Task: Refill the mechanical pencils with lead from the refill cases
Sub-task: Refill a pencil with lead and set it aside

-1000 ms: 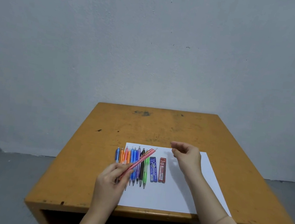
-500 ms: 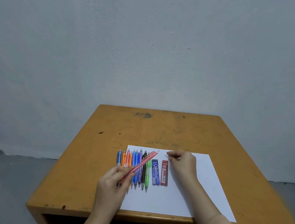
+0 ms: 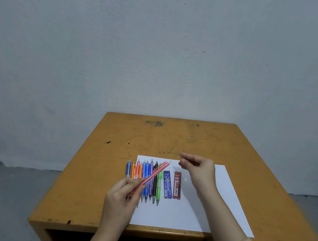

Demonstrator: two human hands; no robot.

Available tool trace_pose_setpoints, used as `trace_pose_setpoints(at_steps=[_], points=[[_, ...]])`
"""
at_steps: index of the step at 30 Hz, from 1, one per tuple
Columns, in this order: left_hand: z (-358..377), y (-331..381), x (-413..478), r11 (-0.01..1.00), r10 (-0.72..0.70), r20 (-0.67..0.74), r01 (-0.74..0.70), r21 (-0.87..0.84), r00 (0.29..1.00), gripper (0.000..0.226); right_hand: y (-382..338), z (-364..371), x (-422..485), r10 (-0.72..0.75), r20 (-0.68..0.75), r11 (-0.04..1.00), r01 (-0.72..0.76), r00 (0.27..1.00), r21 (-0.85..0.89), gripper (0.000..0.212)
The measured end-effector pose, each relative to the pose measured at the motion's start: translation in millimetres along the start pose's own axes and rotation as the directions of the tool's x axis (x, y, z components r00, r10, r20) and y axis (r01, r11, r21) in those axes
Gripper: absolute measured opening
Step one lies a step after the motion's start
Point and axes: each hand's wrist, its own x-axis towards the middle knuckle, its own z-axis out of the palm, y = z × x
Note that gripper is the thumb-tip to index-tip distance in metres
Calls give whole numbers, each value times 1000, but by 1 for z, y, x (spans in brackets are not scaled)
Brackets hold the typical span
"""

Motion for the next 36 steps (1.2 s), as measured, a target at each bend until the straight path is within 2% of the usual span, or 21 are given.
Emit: trace_pose_setpoints(at_steps=[6,14,30,36], points=[[0,-1,0,1000,-1,8,1,15,1000,32,-11,6,-22,54,89,952,-78,995,296,16],[0,0,0,1000,6,7,-6,-13,1000,31,-18,12,-34,138,130,864,-183,982,469,15],[1,-2,0,999,19,4,-19,-37,1000,30,-18,13,-38,127,111,892,-162,986,421,13],[2,-3,0,997,77,-17,-77,-13,997,31,-15,12,-41,114,98,898,-145,989,415,14]])
